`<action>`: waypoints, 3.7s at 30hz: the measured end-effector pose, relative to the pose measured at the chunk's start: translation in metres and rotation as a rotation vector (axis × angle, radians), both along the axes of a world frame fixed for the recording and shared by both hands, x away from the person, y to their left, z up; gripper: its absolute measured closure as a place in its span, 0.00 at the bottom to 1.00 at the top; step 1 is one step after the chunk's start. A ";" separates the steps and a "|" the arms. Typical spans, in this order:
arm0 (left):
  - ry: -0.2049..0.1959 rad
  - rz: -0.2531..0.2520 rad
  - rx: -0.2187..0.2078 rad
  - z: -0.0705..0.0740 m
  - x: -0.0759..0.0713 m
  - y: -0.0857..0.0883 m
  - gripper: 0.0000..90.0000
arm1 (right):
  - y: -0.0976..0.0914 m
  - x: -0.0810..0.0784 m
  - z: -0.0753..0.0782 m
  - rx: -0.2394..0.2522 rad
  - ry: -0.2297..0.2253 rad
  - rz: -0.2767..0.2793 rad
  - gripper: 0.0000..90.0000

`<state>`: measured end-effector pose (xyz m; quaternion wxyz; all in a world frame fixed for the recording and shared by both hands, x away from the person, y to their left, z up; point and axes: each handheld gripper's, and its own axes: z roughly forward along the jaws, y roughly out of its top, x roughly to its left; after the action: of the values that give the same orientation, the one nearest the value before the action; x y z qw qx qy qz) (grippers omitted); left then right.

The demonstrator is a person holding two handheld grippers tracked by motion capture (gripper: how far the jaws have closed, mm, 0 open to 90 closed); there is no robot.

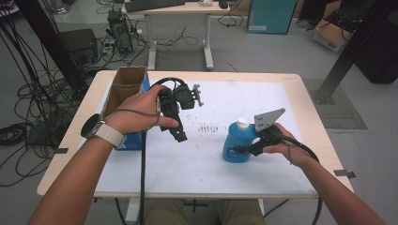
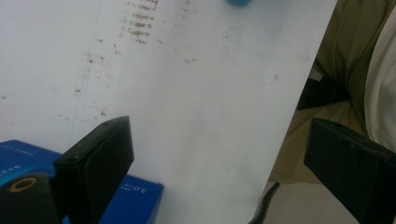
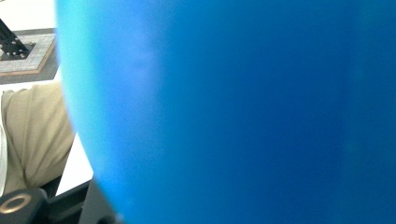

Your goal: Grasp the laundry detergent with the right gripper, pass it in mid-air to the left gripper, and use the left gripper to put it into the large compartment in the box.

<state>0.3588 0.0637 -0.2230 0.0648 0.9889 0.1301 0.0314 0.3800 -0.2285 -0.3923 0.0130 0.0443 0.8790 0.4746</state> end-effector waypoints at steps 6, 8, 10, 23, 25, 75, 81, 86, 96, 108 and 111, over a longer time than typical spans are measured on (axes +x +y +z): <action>-0.003 0.027 -0.023 -0.002 -0.002 -0.001 0.10 | 0.000 0.000 0.000 0.000 -0.001 -0.001 0.50; -0.003 0.027 -0.024 -0.002 -0.002 -0.001 0.10 | 0.000 0.000 0.000 -0.001 -0.001 -0.001 0.50; -0.005 0.027 -0.022 -0.001 -0.002 -0.001 0.10 | 0.000 0.000 0.000 -0.003 -0.001 0.000 0.50; -0.007 0.030 -0.020 -0.001 -0.002 0.000 0.10 | 0.000 0.000 0.000 -0.004 0.002 -0.002 0.50; -0.009 0.020 -0.012 0.000 -0.001 0.000 0.10 | 0.000 0.000 0.000 -0.004 0.002 -0.002 0.49; -0.007 0.041 -0.020 -0.002 0.001 0.004 0.10 | 0.001 0.000 0.001 -0.012 0.005 -0.001 0.49; -0.013 0.042 -0.022 -0.003 0.001 0.004 0.10 | 0.001 0.000 0.001 -0.012 0.006 -0.001 0.49; -0.009 0.047 -0.023 -0.003 0.002 0.004 0.10 | 0.001 0.000 0.001 -0.011 0.006 -0.001 0.49; -0.008 0.046 -0.024 -0.003 0.002 0.004 0.10 | 0.001 0.000 0.001 -0.011 0.005 0.000 0.49; -0.007 0.048 -0.020 -0.003 0.002 0.006 0.10 | 0.001 0.000 0.001 -0.011 0.005 0.000 0.49; -0.011 0.050 -0.026 -0.003 0.001 0.006 0.10 | 0.001 0.000 0.001 -0.011 0.006 0.002 0.49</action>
<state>0.3601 0.0701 -0.2261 0.0776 0.9842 0.1548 0.0368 0.3803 -0.2275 -0.3914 0.0101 0.0450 0.8818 0.4694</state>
